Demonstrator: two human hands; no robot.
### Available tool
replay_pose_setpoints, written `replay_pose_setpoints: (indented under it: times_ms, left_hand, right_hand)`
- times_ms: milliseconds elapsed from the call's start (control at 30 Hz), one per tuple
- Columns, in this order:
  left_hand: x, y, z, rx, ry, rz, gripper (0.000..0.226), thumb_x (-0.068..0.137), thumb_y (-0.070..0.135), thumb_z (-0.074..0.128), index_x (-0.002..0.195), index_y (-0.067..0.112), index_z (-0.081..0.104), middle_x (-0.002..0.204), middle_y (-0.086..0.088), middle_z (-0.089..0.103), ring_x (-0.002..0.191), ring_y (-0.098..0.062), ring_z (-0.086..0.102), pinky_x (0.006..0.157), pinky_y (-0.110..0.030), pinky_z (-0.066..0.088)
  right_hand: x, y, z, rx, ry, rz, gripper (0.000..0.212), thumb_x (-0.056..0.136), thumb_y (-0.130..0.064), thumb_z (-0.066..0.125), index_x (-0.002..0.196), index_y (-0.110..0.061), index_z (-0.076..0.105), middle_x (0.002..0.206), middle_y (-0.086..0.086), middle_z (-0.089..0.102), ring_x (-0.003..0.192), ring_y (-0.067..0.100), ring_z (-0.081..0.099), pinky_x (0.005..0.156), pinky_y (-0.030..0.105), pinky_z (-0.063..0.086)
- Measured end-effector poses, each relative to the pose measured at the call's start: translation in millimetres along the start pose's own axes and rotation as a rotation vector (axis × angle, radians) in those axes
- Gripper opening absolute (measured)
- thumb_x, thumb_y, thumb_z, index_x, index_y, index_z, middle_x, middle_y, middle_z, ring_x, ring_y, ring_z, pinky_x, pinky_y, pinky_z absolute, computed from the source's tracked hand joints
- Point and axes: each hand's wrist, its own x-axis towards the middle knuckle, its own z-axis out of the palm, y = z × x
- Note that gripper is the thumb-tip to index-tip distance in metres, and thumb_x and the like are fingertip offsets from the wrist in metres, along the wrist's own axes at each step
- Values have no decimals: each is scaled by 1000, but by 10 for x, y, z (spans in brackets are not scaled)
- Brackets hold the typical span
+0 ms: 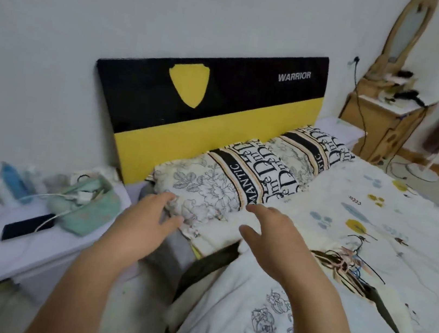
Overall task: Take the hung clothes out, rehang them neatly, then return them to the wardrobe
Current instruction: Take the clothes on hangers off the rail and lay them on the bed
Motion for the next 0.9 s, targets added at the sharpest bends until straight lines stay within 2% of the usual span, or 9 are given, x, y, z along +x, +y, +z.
replay_pose_setpoints:
  times_ms: [167, 267, 467, 600, 900]
  left_hand:
    - [-508, -646, -709, 69, 163, -159, 57, 90, 41, 53, 140, 22, 35, 143, -1, 42, 129, -20, 40, 102, -31, 31]
    - [-901, -1095, -1130, 92, 238, -242, 57, 90, 42, 52, 141, 26, 33, 143, 2, 39, 130, -18, 39, 102, -30, 32]
    - [-1828, -2088, -1980, 156, 354, -419, 58, 92, 40, 49, 143, 24, 27, 146, 2, 34, 131, -17, 35, 107, -29, 28]
    - [-2516, -2674, -2474, 176, 435, -555, 58, 92, 41, 49, 143, 25, 27, 146, 4, 32, 129, -19, 38, 104, -28, 30]
    - [-3673, -3462, -3248, 202, 607, -887, 61, 92, 43, 48, 145, 27, 23, 147, 4, 31, 130, -18, 34, 104, -33, 33]
  right_hand:
    - [66, -946, 296, -23, -62, -186, 44, 95, -31, 46, 138, -22, 39, 137, 4, 45, 127, 24, 37, 101, 35, 35]
    - [33, -1591, 567, -32, -106, -301, 42, 95, -29, 48, 135, -21, 41, 137, 5, 44, 126, 25, 37, 100, 35, 35]
    - [-260, -2932, 1291, 11, -178, -538, 51, 95, -34, 47, 142, -26, 31, 144, -1, 36, 132, 20, 31, 105, 32, 32]
    - [-523, -3801, 1747, 49, -240, -712, 55, 95, -33, 47, 145, -27, 25, 145, -1, 35, 133, 18, 31, 106, 28, 27]
    - [-900, -5407, 2465, -17, -409, -1094, 54, 95, -33, 46, 144, -25, 24, 143, 1, 35, 131, 21, 33, 106, 30, 32]
